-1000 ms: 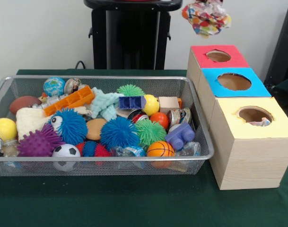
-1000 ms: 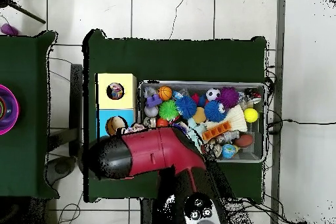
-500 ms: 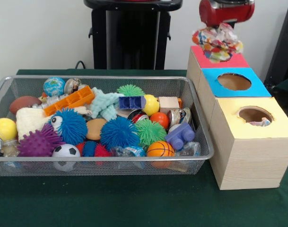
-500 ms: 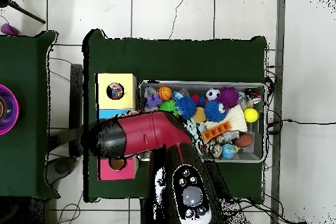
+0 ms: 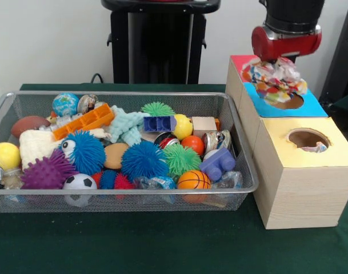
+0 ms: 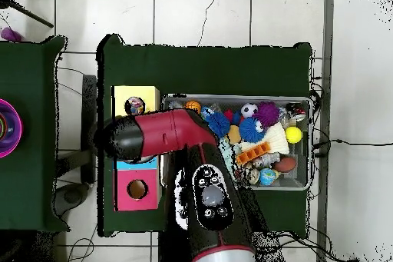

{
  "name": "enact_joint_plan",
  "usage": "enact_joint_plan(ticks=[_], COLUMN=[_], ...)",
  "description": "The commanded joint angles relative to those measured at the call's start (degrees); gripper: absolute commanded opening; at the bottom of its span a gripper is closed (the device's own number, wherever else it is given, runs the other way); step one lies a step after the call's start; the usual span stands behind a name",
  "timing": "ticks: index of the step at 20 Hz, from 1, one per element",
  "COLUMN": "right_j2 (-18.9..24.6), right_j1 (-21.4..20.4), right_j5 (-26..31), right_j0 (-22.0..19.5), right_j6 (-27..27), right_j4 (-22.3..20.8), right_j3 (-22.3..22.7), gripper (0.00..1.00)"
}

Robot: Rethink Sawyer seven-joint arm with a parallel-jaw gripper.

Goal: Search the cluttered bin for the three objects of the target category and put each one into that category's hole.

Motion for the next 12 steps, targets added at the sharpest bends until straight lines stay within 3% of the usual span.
enact_joint_plan(ticks=[1, 12], right_j2=[-2.8, -5.2], right_j1=[6.5, 14.6], right_j5=[7.6, 11.8], right_j0=[1.7, 4.7], right_j6=[15.2, 15.6], right_j4=[2.9, 5.5], right_j3=[-14.1, -26.3], gripper=[0.0, 0.0])
